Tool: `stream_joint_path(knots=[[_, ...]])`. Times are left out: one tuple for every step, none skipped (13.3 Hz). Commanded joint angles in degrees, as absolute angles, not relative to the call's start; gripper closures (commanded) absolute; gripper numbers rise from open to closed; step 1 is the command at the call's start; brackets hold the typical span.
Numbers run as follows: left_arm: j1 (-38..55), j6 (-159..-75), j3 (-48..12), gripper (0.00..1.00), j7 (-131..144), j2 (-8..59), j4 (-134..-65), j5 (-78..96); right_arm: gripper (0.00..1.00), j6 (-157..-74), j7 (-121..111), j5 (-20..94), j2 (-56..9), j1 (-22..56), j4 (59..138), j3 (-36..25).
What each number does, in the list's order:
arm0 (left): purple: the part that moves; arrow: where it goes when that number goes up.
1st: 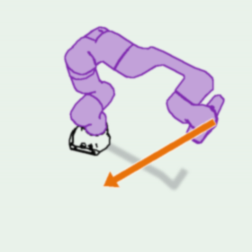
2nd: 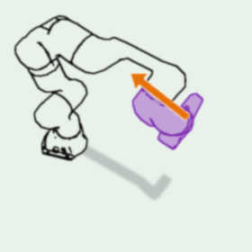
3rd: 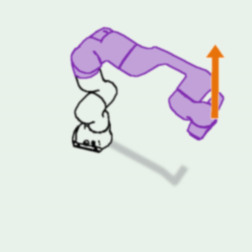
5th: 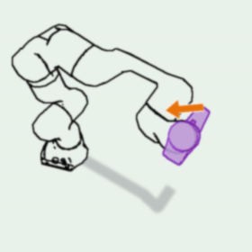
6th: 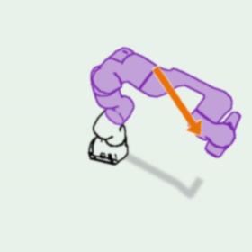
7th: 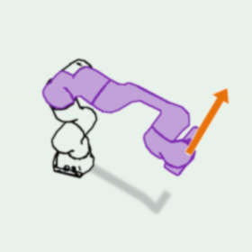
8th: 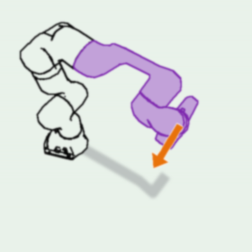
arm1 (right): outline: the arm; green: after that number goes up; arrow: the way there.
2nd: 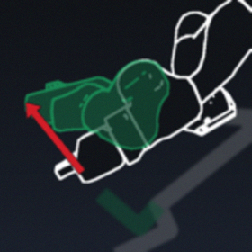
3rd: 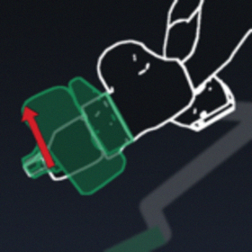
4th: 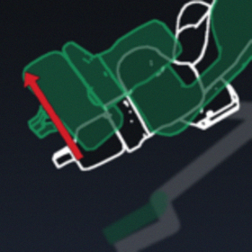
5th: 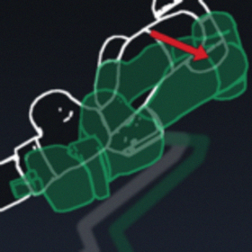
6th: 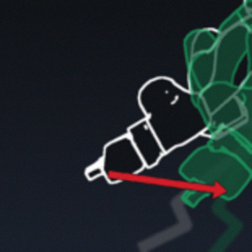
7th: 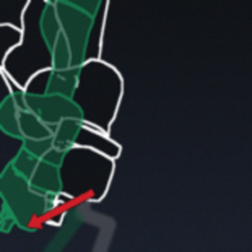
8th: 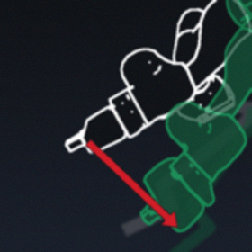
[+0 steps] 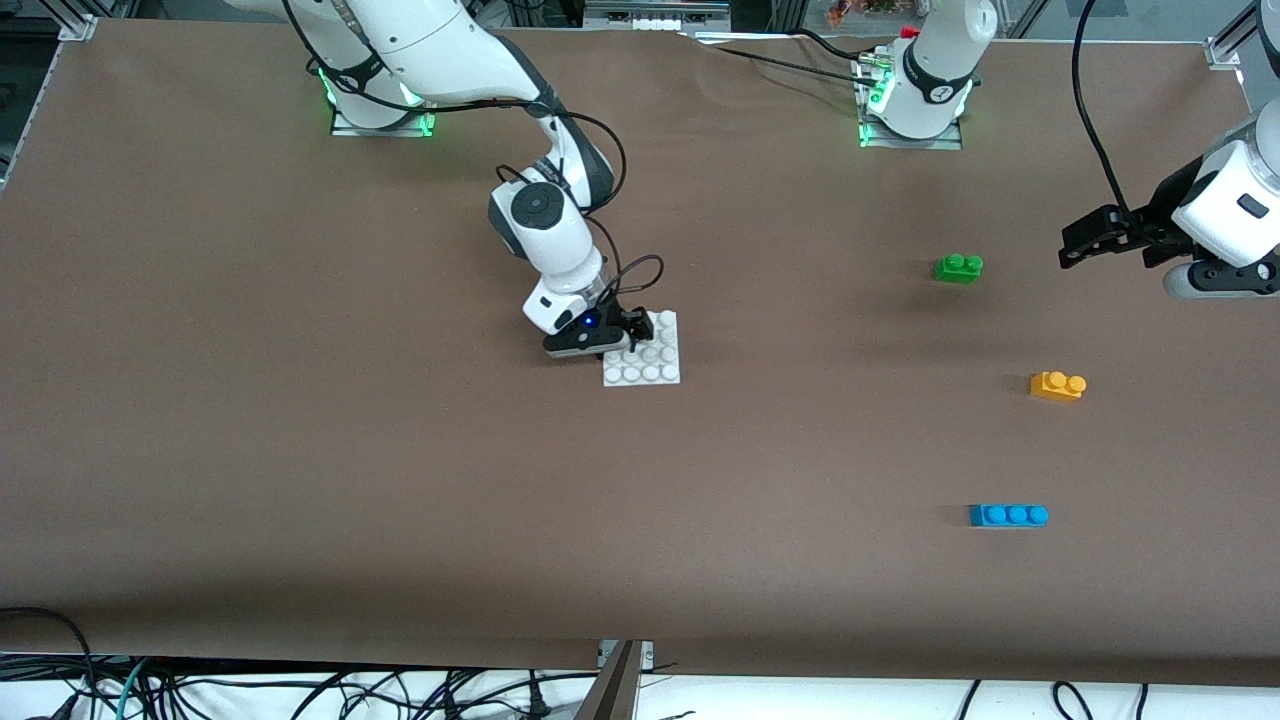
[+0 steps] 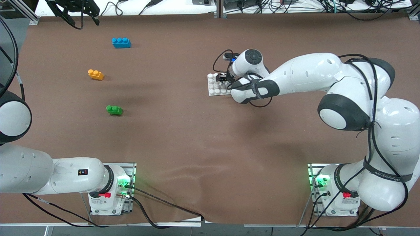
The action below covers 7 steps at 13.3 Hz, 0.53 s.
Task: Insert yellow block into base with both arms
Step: 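Push the white base plate with the right gripper toward the table middle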
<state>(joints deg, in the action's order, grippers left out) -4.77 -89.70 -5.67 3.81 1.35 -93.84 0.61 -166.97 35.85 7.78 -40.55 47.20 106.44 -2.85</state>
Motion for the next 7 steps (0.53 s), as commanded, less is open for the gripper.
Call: stream_joint_path(knots=[[-5.1,-88.6,-5.6,0.00,3.7,2.3,-91.8,0.4,0.38,-167.3,40.1,8.6,-45.3,51.4,100.8,-4.3],[-5.1,-88.6,-5.7,0.00,3.7,2.3,-91.8,0.4,0.38,-167.2,40.3,8.6,-45.7,51.7,100.0,-4.3],[-5.1,-88.6,-5.7,0.00,3.7,2.3,-91.8,0.4,0.38,-167.1,40.8,8.7,-46.2,52.0,99.3,-4.3],[-5.1,-88.6,-5.7,0.00,3.8,2.3,-91.8,0.4,0.38,-167.1,42.5,8.7,-47.0,52.6,98.2,-4.3],[-5.1,-88.6,-5.7,0.00,3.7,2.3,-91.8,0.4,0.38,-167.0,44.0,8.6,-48.2,53.3,96.5,-4.3],[-5.1,-88.6,-5.7,0.00,3.7,2.3,-91.8,0.4,0.38,-166.6,45.3,8.6,-49.3,53.5,94.7,-4.3],[-5.1,-88.6,-5.7,0.00,3.7,2.3,-91.8,0.4,0.38,-166.2,46.2,8.6,-50.2,53.6,93.3,-4.3]])
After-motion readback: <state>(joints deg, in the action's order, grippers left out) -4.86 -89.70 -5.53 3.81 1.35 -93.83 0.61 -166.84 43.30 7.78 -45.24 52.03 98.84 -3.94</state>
